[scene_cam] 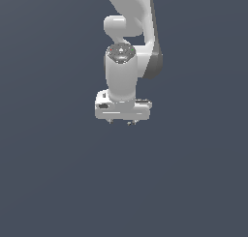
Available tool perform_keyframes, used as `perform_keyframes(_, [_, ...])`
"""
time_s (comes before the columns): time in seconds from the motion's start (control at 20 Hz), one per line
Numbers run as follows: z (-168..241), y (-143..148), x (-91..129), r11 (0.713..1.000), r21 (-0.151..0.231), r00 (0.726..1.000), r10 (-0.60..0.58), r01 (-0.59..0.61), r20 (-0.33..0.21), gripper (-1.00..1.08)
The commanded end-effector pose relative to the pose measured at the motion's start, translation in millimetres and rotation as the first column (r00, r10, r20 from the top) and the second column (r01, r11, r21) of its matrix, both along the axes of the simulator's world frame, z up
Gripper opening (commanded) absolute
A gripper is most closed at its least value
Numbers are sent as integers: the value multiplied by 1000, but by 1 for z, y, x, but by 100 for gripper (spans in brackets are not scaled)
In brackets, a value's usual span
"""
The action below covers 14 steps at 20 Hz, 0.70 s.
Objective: Pick up the object and move it to a goal position.
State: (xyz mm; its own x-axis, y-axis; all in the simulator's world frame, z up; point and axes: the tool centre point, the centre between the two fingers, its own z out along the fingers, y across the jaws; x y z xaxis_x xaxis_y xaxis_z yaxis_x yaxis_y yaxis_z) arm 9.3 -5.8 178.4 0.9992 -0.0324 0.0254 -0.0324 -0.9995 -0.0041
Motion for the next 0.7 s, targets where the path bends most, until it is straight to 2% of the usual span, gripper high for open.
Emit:
perform_keyframes(0.0, [0,0,0,1000,0,1000,0,0,0,100])
perform_keyframes(0.65, [2,-8,4,1000,-14,1000,19,-18,14,100])
